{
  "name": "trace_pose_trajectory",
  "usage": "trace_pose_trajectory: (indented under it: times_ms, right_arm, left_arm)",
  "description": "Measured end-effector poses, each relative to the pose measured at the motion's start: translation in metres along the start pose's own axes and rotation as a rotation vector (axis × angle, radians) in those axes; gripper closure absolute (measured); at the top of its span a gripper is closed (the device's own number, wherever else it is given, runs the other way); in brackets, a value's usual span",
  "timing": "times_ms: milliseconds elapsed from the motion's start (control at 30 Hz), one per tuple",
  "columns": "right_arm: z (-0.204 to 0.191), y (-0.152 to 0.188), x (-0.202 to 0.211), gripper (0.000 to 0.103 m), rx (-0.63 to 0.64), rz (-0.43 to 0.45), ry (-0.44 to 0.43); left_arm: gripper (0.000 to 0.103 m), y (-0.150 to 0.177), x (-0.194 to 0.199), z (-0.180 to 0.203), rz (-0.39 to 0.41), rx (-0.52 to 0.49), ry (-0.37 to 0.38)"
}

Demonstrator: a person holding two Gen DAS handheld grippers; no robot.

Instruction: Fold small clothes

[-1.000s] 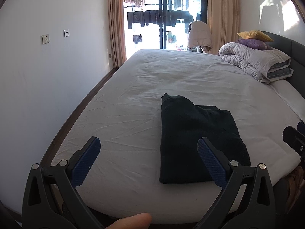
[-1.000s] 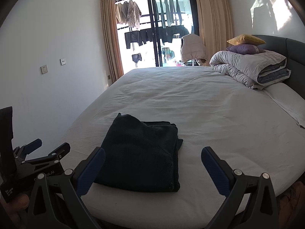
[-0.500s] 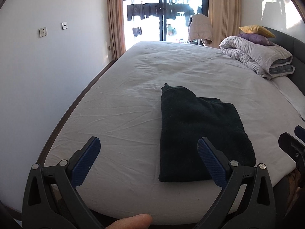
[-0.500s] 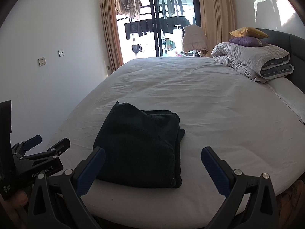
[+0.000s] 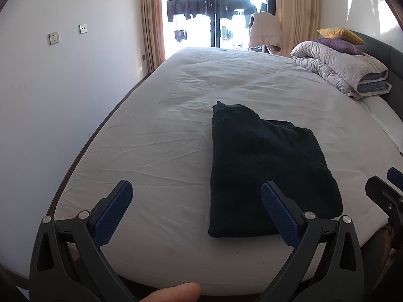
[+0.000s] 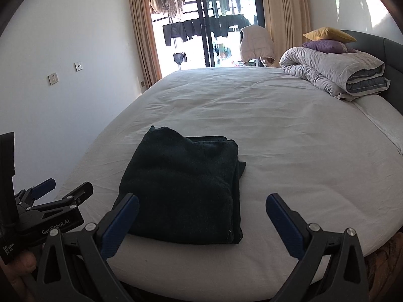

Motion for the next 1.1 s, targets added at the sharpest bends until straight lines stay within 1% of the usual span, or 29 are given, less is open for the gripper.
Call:
trace_pose_trajectory:
  times_ms: [1100]
  right_arm:
    - [-0.0024, 0.0038, -0.002, 0.0, -0.002, -0.012, 0.001]
  left_arm:
    - [0.0, 0.0038, -0.0016, 0.0022, -0.007, 0.0, 0.0]
Point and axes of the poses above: each gripper's, at about its wrist camera, not at the fingertips, and x roughly against the way its jaws point, z to its right, y to its underside, the point moved 7 cm from there along -x, roughly the way its jaws point, and after that the axes turned 13 degrees about -y, right-handed, at the moved point
